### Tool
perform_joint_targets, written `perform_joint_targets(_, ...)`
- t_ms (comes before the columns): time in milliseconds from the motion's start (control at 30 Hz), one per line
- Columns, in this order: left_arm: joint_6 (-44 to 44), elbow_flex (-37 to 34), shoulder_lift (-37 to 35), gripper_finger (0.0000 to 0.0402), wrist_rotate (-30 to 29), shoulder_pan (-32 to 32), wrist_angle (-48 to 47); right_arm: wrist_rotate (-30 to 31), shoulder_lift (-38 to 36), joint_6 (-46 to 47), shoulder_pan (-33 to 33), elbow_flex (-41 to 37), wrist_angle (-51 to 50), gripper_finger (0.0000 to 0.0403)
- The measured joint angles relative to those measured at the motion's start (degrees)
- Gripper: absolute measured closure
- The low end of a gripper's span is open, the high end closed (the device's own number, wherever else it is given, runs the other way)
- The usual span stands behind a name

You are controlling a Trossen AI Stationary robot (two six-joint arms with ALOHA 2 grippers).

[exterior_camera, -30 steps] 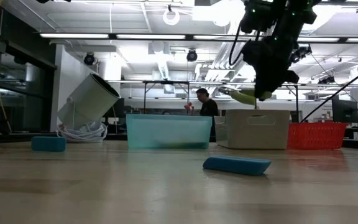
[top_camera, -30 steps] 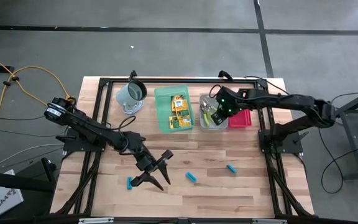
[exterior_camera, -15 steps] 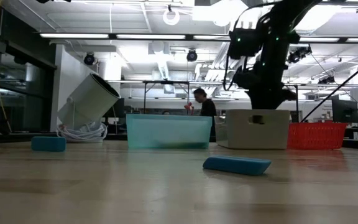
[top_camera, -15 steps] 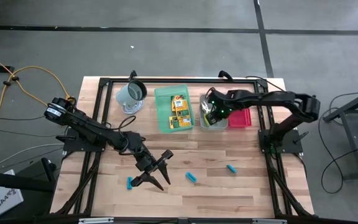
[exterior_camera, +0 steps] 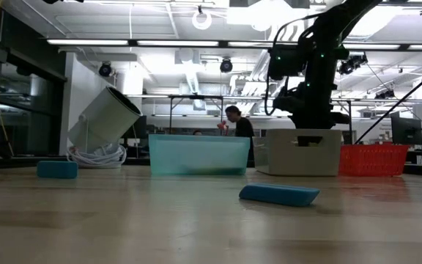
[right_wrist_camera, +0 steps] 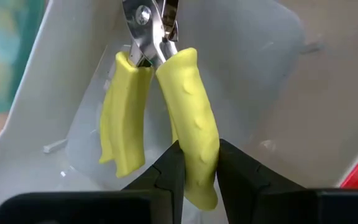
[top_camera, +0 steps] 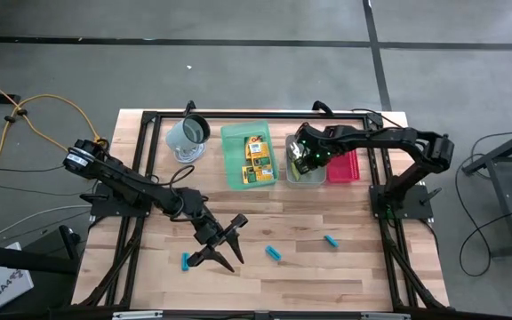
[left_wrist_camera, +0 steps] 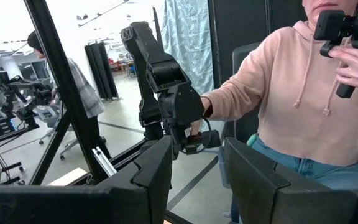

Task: Pick & Place School Supplies
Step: Put the green puncher into the gray bin

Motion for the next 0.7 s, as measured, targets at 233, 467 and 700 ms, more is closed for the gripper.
perform_joint_targets(233,-0.39,0.00,0.00,0.0259,0.02,0.00,0.00,0.09,0.00,-1.51,0.04,0.00,0.09,0.0327)
perform_joint_targets(467,-0.41,0.00,0.00,0.0259,0.02,0.00,0.00,1.04,0.00,-1.68,0.04,0.00,0.16,0.0291)
perform_joint_targets(700,-0.43,0.00,0.00,0.0259,0.04,0.00,0.00,0.86,0.00,-1.70,0.04,0.02,0.16,0.0271)
